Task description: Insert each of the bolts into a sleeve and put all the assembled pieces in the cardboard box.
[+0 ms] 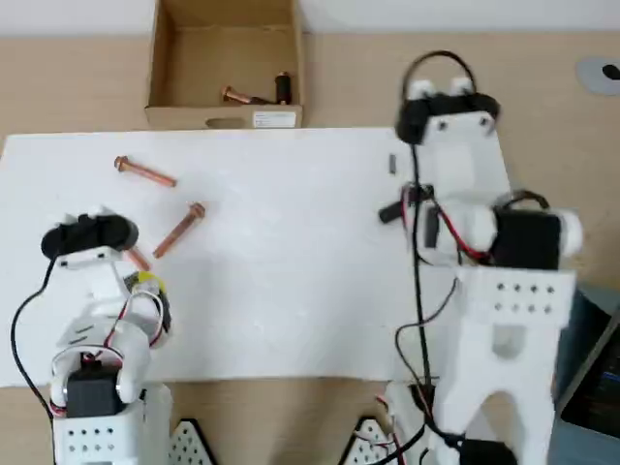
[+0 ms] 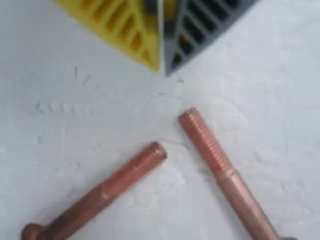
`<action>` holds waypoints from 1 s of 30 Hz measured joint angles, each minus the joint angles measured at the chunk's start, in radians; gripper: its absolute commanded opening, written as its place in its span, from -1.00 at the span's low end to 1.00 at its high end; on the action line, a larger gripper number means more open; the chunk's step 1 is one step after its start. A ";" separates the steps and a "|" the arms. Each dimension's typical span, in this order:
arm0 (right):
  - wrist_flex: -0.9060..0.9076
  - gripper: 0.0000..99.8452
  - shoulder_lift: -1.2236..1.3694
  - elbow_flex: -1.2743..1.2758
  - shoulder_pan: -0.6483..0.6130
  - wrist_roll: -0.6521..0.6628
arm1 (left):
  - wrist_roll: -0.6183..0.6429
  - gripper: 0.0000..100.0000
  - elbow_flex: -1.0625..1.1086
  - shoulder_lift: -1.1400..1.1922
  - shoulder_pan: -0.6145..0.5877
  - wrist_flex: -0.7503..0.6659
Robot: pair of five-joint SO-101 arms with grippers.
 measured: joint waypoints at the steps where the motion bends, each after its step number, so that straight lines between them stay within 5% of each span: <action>1: 0.000 -0.98 -0.011 0.014 0.017 0.000 | -0.011 -1.00 -0.043 0.049 0.000 0.000; 17: 0.000 -0.98 -0.219 0.227 0.135 0.000 | -0.284 -1.00 -0.601 0.957 0.000 0.009; 22: -0.003 -0.98 -0.282 0.235 0.157 0.000 | -0.423 -0.99 -0.752 1.178 0.003 0.106; 30: -0.003 -0.98 -0.296 0.235 0.157 0.000 | -0.453 -0.98 -1.040 1.493 0.086 0.241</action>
